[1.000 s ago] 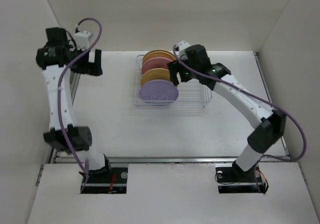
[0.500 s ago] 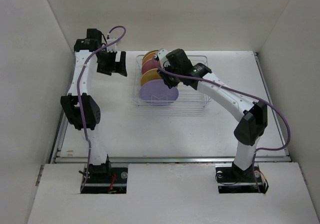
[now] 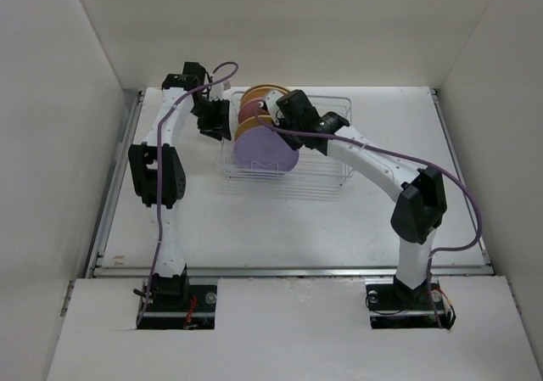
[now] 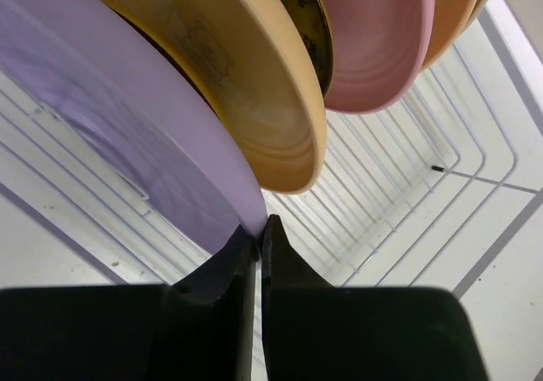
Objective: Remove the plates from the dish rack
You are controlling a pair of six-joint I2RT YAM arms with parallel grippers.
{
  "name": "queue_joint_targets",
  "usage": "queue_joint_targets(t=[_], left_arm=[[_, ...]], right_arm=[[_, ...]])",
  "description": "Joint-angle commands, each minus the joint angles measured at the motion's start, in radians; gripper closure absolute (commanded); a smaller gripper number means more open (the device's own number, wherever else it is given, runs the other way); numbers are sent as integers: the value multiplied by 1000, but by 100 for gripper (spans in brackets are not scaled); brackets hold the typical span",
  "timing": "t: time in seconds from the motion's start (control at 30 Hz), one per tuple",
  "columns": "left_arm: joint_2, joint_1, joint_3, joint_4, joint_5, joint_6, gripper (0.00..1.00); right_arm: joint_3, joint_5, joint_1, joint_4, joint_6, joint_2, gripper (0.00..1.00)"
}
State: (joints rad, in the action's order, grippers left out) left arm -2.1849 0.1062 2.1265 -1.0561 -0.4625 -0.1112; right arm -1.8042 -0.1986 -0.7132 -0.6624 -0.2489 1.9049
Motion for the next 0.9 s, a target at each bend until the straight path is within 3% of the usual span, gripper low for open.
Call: queue_joint_targets(t=[0.0, 0.13, 0.17, 0.47, 0.73, 0.87], left_arm=[[-1, 18, 9, 7, -45, 41, 69], [-39, 27, -2, -13, -57, 85, 98], [-39, 27, -2, -13, -57, 94, 100], [11, 36, -105, 68, -30, 222, 100], [20, 46, -125, 81, 1, 249, 100], [39, 46, -140, 114, 12, 269, 100]], right_arm=[[37, -68, -15, 128, 47, -47, 100], [37, -145, -15, 151, 24, -72, 100], [49, -159, -15, 168, 23, -72, 100], [121, -191, -15, 299, 48, -239, 100], [246, -243, -15, 311, 152, -371, 100], [236, -106, 6, 225, 270, -424, 100]])
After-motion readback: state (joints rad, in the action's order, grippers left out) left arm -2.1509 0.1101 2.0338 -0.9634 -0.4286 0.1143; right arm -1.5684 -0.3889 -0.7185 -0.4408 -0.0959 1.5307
